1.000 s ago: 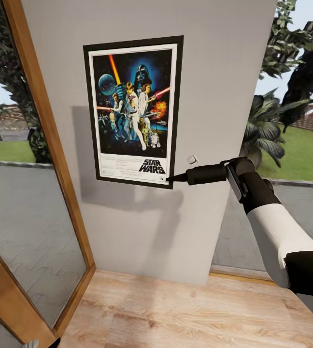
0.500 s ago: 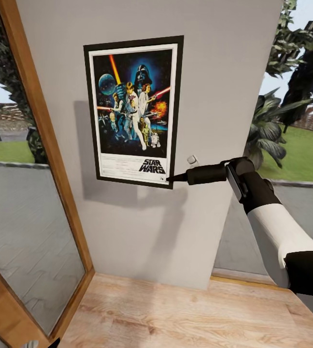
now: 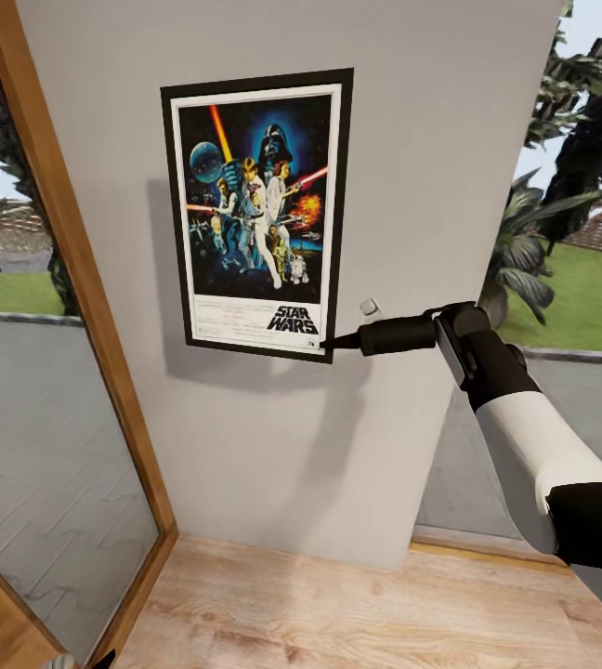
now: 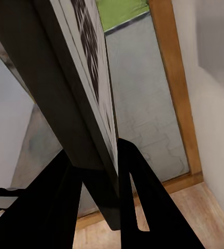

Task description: Pick up the poster from the kitchen countertop and hang it on one of the wall nails in the kitchen.

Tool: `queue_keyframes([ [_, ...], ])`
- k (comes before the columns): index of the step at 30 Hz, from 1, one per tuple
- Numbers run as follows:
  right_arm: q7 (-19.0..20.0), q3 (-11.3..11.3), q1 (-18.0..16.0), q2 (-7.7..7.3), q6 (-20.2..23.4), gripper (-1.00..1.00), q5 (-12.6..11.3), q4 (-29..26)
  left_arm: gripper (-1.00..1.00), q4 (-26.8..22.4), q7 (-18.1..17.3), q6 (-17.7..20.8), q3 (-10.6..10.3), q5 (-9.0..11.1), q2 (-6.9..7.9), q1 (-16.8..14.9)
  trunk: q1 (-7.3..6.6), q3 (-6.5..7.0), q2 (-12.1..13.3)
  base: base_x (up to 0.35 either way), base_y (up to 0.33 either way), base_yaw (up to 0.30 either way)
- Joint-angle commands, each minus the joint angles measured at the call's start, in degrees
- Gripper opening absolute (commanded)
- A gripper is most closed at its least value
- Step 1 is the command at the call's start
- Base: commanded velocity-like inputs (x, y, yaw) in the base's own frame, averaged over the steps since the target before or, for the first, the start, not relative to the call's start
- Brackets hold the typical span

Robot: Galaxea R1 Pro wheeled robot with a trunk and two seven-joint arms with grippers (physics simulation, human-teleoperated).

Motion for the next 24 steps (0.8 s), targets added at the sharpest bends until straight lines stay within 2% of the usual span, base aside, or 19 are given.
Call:
queue_keyframes([
  [1,0.2,0.1,-0.1,-0.04,0.6,-1.00,0.0,0.0,1.00,0.1,-0.2,-0.3,0.3,-0.3,0.01,-0.1,0.04,-0.14,-0.1,0.021,0.000,0.000],
  [18,0.2,0.0,-0.1,-0.04,0.5,-1.00,0.0,0.0,1.00,0.1,-0.2,-0.3,0.3,-0.3,0.01,-0.1,0.04,-0.14,-0.1,0.004,0.000,0.000],
  [24,0.2,0.0,-0.1,-0.04,0.5,-1.00,0.0,0.0,1.00,0.1,-0.2,-0.3,0.3,-0.3,0.01,-0.1,0.04,-0.14,-0.1,0.198,0.000,0.000],
])
